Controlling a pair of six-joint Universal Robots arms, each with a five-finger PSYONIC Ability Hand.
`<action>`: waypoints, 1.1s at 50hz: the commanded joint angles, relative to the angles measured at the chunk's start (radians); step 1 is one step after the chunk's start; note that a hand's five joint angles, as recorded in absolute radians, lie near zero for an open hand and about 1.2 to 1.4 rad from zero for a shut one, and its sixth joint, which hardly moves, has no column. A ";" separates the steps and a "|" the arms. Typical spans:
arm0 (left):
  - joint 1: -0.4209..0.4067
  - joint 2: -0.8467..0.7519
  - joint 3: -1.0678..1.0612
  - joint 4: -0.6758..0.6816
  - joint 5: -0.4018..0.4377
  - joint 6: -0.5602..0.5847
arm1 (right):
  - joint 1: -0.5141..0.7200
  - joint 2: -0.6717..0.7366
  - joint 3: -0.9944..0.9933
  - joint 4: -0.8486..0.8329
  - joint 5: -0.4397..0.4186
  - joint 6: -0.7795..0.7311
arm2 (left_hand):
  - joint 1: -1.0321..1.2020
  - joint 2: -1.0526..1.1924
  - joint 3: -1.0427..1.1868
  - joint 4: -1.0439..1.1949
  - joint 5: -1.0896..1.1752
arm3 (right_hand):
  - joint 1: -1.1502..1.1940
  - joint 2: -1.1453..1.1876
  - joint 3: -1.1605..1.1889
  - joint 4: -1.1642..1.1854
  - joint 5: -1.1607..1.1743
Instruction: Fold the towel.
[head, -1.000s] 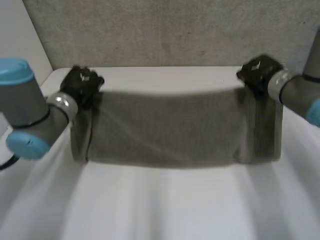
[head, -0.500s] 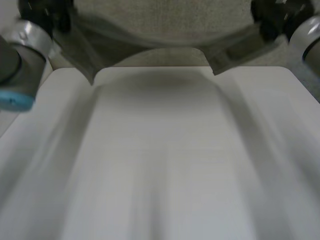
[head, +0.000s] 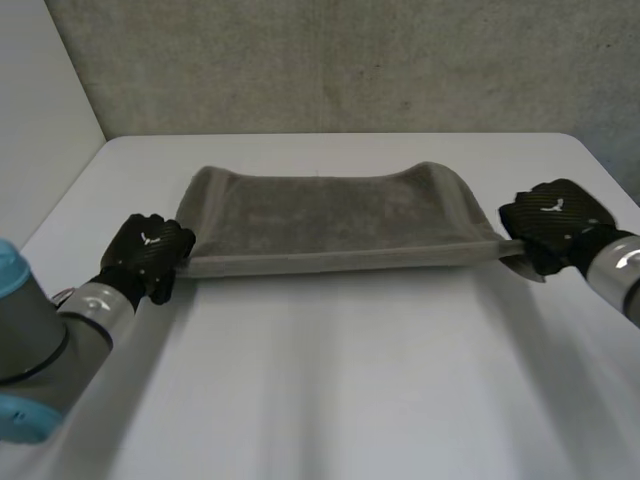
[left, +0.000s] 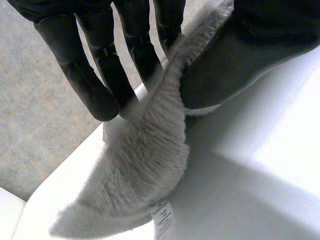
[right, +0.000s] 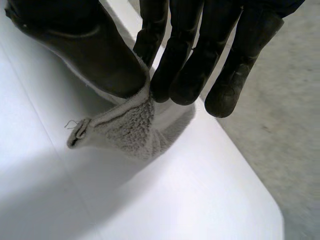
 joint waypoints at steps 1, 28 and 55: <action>0.000 0.088 -0.107 0.072 0.003 0.000 | -0.056 -0.098 0.129 -0.005 -0.008 0.005 | -0.048 -0.087 -0.150 -0.113 -0.268 | 0.071 0.067 0.062 0.057 0.050; 0.035 -0.026 -0.130 0.115 -0.009 0.103 | -0.096 0.004 0.143 -0.097 0.006 0.028 | -0.267 -0.307 -0.370 -0.333 -0.487 | 0.071 0.067 0.062 0.057 0.050; 0.172 0.718 -0.284 -0.322 0.097 -0.023 | -0.292 -0.460 0.079 0.343 -0.196 -0.060 | -0.048 -0.087 -0.150 -0.113 -0.268 | 0.071 0.067 0.062 0.057 0.050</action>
